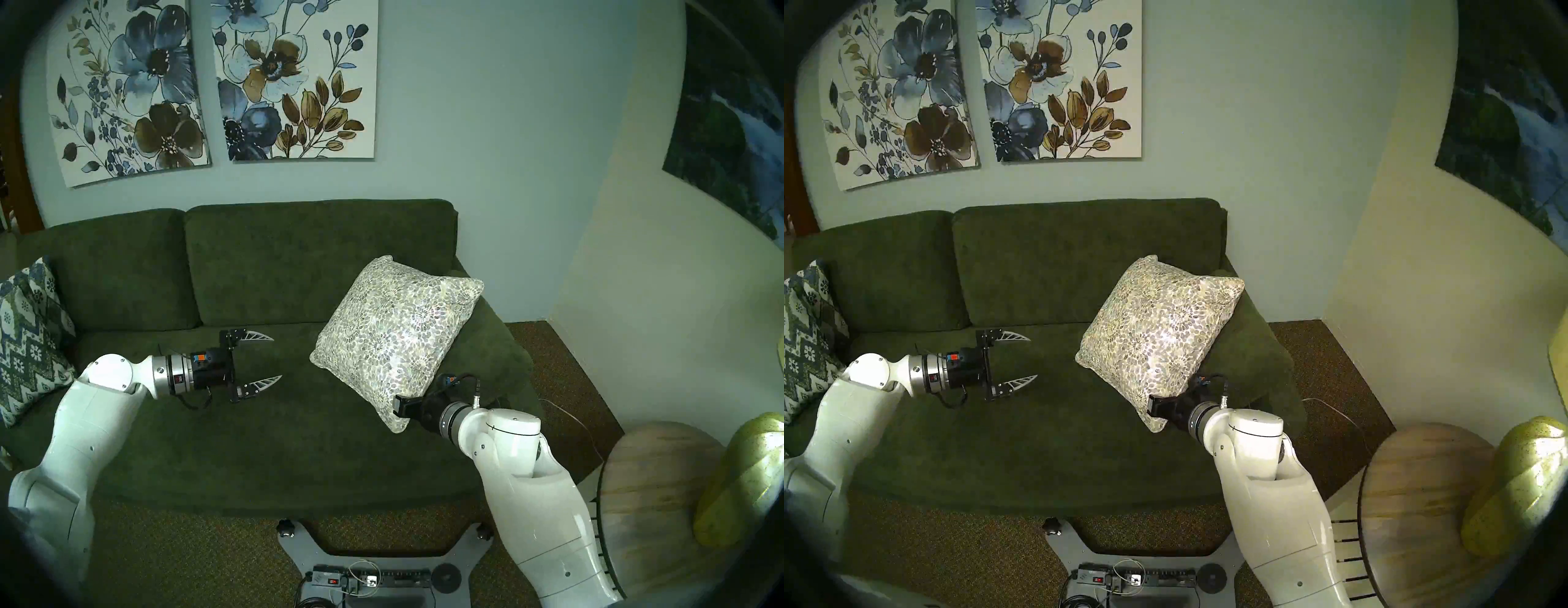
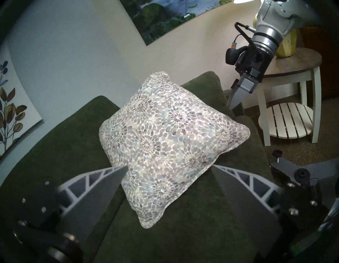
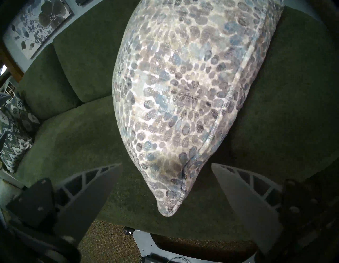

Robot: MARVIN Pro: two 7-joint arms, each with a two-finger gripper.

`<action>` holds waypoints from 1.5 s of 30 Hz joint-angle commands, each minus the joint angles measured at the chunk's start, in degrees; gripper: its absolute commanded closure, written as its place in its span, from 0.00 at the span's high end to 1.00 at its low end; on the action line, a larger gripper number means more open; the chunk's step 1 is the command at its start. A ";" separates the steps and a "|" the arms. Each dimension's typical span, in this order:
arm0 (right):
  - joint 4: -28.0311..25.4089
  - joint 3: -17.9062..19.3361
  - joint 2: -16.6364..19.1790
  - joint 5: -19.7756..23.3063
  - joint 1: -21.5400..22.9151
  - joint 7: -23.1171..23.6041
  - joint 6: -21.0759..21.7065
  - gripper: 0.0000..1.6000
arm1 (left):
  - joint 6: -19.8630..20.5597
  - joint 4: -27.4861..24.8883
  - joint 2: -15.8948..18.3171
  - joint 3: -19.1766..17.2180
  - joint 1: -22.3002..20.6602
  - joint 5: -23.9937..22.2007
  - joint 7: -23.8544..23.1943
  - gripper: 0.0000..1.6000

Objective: Fix throw pillow on sofa

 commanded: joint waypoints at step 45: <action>4.54 -5.38 2.99 -0.51 1.62 5.04 3.71 0.00 | -9.85 3.96 10.70 29.88 -12.74 -15.89 3.58 1.00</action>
